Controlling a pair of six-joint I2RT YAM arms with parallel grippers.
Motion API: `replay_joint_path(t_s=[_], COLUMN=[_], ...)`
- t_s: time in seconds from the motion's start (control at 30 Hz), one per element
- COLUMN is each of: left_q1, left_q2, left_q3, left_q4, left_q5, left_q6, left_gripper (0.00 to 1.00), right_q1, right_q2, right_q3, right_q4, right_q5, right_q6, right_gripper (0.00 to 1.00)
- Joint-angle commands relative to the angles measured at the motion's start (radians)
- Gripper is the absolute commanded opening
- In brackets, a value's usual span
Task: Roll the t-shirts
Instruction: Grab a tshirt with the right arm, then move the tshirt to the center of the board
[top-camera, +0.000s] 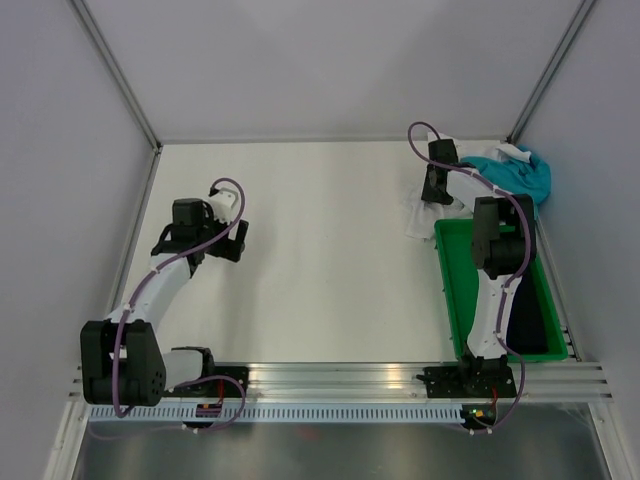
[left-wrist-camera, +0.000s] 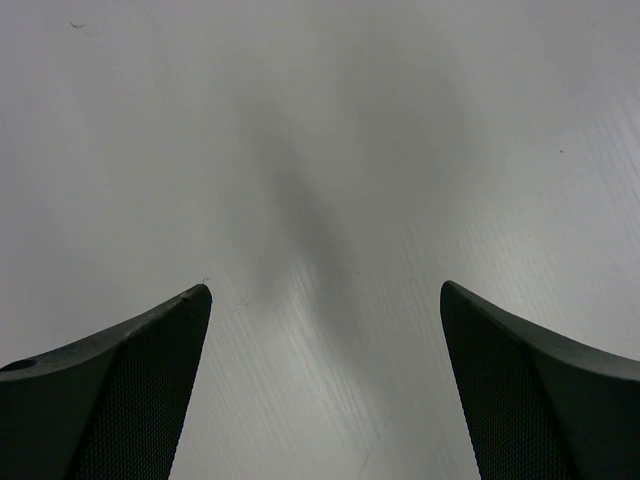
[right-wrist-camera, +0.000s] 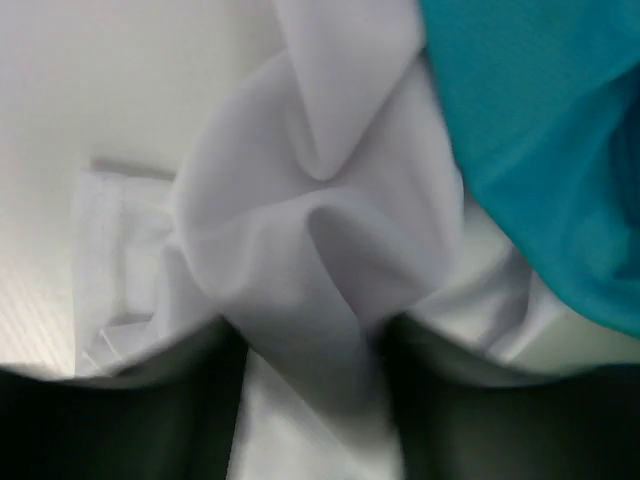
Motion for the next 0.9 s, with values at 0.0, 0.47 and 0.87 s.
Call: replay_joint_path(t_s=[0.0, 0.47, 0.87], left_q1=[0.000, 0.002, 0.008], left_q2=[-0.047, -0.155, -0.233], left_q3=[0.018, 0.064, 0.169], left_q4=[-0.076, -0.141, -0.182], left_q5=[0.026, 0.029, -0.023], left_q6=[0.028, 0.055, -0.021], left_gripper=[1.00, 1.00, 1.00], right_q1=[0.006, 0.019, 0.229], right_q2=[0.011, -0.516, -0.641], right_q3=[0.030, 0.100, 0.209], right_q4=[-0.015, 0.496, 0.671], right_q5=[-0.122, -0.530, -0.885], right_q6=[0.005, 0.126, 0.324], right_gripper=[0.38, 0.00, 0.00])
